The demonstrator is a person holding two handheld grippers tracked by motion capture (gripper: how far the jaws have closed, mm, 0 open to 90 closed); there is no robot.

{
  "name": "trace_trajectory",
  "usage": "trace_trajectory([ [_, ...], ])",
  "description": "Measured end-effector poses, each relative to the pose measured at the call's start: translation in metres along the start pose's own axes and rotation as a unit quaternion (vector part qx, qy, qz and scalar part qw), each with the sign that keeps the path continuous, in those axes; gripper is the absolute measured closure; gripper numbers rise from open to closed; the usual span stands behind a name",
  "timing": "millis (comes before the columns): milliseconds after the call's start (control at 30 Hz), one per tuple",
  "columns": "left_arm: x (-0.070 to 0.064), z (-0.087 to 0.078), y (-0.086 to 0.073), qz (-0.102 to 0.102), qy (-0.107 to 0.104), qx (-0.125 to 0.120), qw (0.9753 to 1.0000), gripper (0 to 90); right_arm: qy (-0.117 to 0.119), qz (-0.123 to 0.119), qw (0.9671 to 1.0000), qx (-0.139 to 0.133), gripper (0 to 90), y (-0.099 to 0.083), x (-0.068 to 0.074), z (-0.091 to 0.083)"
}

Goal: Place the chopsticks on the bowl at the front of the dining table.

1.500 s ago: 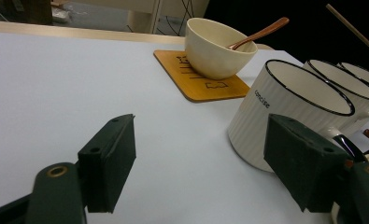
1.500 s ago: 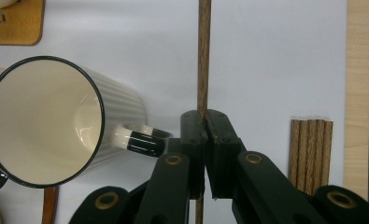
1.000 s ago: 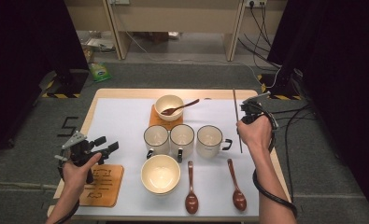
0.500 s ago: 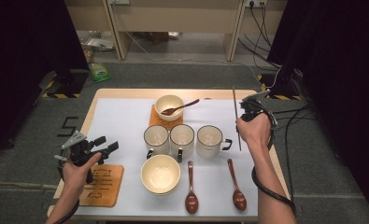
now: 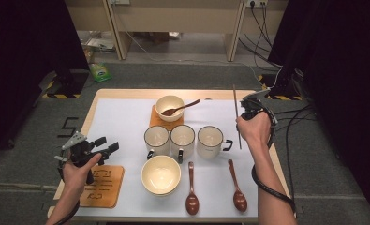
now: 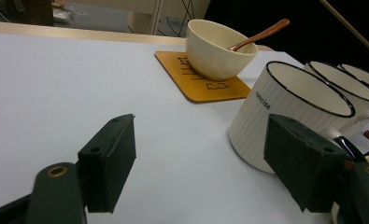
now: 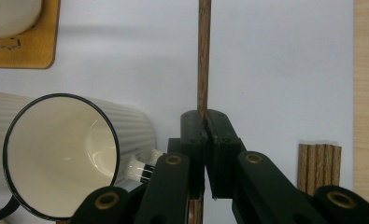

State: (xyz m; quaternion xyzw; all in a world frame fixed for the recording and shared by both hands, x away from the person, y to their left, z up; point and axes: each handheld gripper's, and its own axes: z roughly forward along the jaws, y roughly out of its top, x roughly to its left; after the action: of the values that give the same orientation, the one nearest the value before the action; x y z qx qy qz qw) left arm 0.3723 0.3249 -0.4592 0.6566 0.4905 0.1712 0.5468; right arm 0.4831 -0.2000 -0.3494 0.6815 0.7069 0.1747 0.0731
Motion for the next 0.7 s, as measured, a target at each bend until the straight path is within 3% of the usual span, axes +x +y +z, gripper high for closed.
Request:
trace_trajectory([
  [700, 0.0001, 0.0006, -0.0001, -0.001, 0.000, 0.000, 1.0000, 24.6, 0.001, 0.000, 0.9999, -0.011, 86.3, 0.0086, 0.0032, -0.0014],
])
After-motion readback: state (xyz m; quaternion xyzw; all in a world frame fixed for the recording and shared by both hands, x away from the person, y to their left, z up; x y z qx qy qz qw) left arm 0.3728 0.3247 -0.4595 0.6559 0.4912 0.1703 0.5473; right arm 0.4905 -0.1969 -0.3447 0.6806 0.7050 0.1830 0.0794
